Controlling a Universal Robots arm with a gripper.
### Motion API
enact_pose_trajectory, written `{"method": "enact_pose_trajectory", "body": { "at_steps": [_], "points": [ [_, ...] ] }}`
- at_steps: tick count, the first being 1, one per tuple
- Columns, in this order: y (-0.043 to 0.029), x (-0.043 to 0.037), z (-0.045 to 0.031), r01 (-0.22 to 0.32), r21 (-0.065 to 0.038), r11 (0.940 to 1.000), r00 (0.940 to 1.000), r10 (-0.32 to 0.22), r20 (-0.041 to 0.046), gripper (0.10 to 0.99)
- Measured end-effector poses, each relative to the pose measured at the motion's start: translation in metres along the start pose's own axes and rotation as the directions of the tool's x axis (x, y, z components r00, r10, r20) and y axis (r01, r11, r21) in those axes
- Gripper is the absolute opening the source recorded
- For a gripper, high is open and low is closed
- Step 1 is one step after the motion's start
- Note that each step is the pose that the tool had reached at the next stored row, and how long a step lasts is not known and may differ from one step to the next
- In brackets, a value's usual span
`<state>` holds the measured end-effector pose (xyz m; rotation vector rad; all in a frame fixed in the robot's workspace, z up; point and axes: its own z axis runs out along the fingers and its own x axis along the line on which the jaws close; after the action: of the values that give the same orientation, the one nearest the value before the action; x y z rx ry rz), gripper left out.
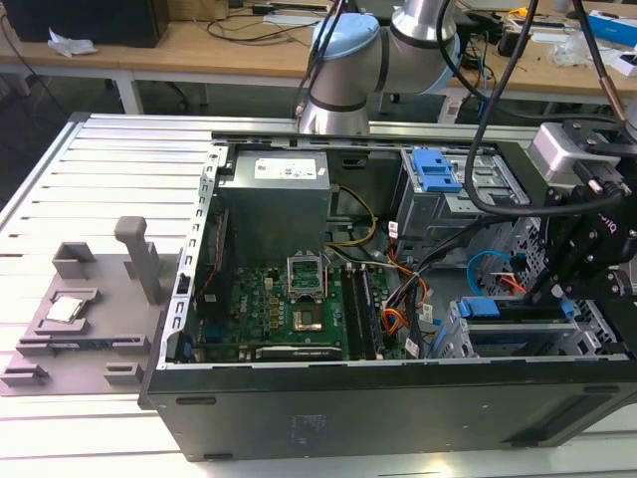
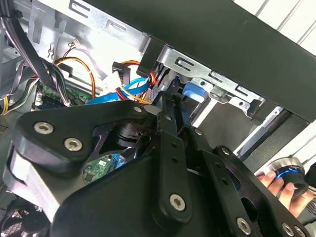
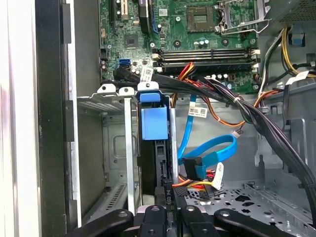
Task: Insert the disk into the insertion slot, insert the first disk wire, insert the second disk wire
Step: 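Insert the first disk wire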
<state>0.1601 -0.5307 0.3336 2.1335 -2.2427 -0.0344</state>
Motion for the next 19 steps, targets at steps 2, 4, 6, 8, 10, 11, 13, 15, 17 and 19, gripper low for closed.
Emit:
{"method": "enact_pose_trajectory", "body": {
  "at_steps": [2,4,6,8,10,11,13,15,17,19],
  "points": [
    [-0.0001,0.0000,0.0010,0.000,0.000,1.0000,1.0000,0.000,-0.0001,0.176],
    [-0.0002,-0.0001,0.0019,0.000,0.000,1.0000,1.0000,0.000,0.0004,0.176],
    [-0.0001,-0.0001,0.0028,0.000,0.000,1.0000,1.0000,0.000,0.0023,0.176],
    [-0.0002,-0.0002,0.0027,0.000,0.000,1.0000,1.0000,0.000,0.0023,0.188],
    [0.0000,0.0000,-0.0013,0.000,0.000,1.0000,1.0000,0.000,0.0010,0.251],
    [0.0003,0.0001,-0.0072,0.000,0.000,1.0000,1.0000,0.000,0.0003,0.251],
    [0.0008,0.0002,-0.0184,0.000,0.000,1.0000,1.0000,0.000,0.0006,0.251],
    [0.0016,-0.0007,-0.0328,0.001,0.001,1.0000,1.0000,-0.001,0.0005,0.235],
    [0.0021,-0.0008,-0.0435,0.001,0.001,1.0000,1.0000,-0.001,0.0005,0.106],
    [0.0025,-0.0008,-0.0517,0.001,0.002,1.0000,1.0000,-0.001,0.0007,0.106]
  ]
}}
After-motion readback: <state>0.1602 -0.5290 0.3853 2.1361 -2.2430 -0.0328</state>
